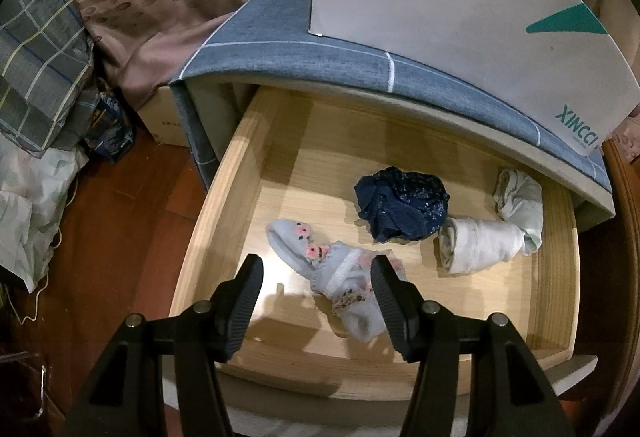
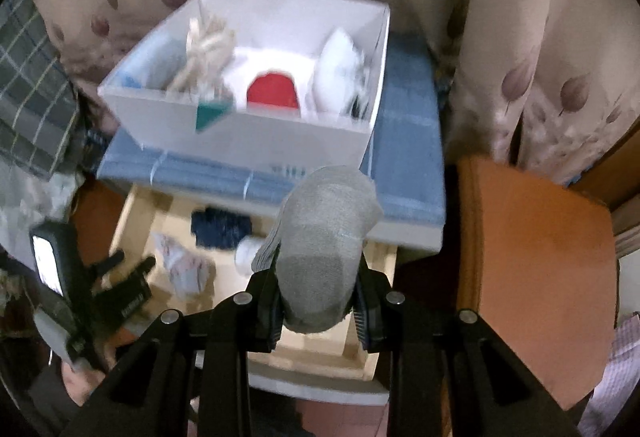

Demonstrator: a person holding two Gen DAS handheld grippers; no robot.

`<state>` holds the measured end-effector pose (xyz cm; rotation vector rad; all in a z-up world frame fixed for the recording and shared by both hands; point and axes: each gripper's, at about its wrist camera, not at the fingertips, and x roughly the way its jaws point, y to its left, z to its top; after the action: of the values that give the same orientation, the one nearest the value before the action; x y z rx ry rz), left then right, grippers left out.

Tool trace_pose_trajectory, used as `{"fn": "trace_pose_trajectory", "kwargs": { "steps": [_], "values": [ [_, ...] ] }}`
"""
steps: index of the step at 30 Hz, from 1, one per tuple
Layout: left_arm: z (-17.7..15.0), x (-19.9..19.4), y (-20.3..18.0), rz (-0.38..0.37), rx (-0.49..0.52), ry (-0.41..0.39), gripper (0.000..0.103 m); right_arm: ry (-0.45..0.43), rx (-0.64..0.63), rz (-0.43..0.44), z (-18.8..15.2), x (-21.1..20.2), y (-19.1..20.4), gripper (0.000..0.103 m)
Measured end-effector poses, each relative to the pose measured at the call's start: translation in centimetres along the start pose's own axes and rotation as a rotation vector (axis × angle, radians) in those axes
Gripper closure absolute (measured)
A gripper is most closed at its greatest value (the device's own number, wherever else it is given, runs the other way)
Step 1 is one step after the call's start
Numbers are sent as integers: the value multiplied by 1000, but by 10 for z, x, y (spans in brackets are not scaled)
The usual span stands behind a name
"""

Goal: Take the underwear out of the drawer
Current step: 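Lift the grey sock with the right tool over the white box, then lower the grey sock into the white box and open the right tool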

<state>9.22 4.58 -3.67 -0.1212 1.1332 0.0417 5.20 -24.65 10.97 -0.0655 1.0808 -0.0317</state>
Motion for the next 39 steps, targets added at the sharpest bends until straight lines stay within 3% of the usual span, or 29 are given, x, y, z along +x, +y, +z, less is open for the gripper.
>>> {"fn": "trace_pose_trajectory", "kwargs": {
  "steps": [9, 21, 30, 39],
  "values": [
    [0, 1, 1, 0, -3, -1, 46, -87, 31, -20, 55, -17, -2, 78],
    [-1, 1, 4, -5, -16, 3, 46, -54, 63, -66, 121, 22, 0, 78],
    [0, 2, 6, -10, -26, 6, 46, 56, 93, -45, 119, 80, 3, 76],
    [0, 5, 3, -4, -13, 13, 46, 71, 68, -64, 112, 96, 6, 66]
  ]
}}
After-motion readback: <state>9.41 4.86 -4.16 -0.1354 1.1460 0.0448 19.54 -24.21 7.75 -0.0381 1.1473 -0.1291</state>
